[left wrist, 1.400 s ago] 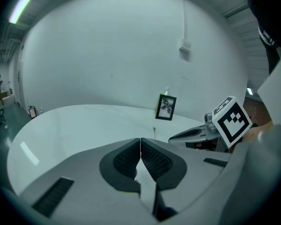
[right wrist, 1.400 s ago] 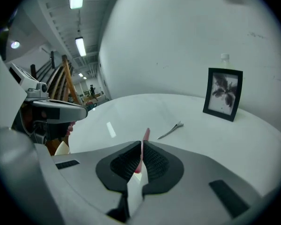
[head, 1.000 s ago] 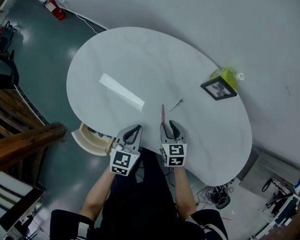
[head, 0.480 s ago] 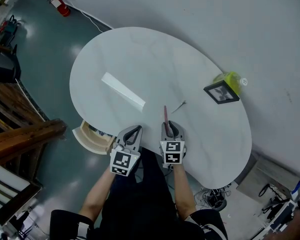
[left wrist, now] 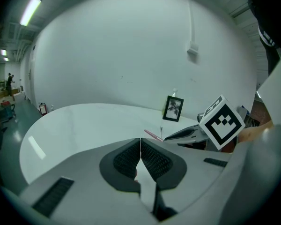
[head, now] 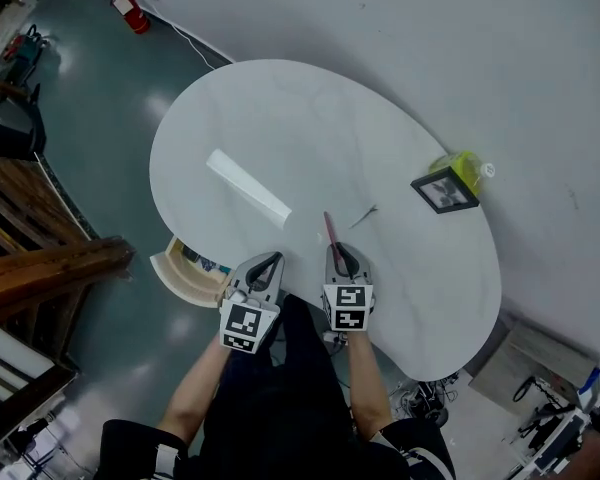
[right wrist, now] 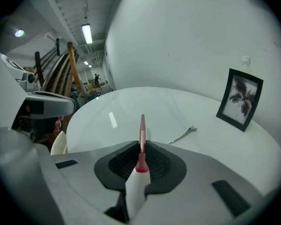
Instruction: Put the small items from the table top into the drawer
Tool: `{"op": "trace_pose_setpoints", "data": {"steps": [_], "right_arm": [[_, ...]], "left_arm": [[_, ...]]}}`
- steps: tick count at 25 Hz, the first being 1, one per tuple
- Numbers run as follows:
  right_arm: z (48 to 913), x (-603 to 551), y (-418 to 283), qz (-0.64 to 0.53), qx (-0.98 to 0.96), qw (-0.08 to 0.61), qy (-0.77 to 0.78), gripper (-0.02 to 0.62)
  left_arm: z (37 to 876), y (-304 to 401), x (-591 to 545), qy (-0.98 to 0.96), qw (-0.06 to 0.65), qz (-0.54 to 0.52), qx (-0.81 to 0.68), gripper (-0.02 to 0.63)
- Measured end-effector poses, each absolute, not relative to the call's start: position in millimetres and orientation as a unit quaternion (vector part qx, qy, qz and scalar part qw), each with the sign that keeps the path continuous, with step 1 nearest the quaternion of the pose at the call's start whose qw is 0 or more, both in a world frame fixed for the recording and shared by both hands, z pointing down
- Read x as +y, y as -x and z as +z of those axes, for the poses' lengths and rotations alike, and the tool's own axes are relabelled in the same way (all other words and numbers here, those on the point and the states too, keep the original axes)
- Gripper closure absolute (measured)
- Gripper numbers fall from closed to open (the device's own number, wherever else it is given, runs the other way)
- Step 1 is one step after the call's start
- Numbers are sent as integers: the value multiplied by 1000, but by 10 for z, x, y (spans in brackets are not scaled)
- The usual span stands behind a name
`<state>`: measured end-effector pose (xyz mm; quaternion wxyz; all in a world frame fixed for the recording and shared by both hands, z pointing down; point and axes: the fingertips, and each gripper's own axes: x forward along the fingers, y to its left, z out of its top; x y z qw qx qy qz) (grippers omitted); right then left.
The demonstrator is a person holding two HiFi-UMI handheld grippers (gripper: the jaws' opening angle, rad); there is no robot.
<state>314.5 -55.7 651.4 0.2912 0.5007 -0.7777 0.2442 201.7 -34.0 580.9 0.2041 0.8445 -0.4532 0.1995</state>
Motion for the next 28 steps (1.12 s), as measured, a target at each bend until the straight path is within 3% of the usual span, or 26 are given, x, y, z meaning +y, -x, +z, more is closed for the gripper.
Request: {"op": "trace_pose_setpoints", "data": {"steps": [13,28], "right_arm": [[5720,-583,-2201,190,-848,256,-423,531],[5417,-125,-693,142,-913,257,-285,531]], "left_arm": [[5177,-1200,-204,-806,175,169,-539,586],[4963,120,530,-716,177,145,-659,586]]}}
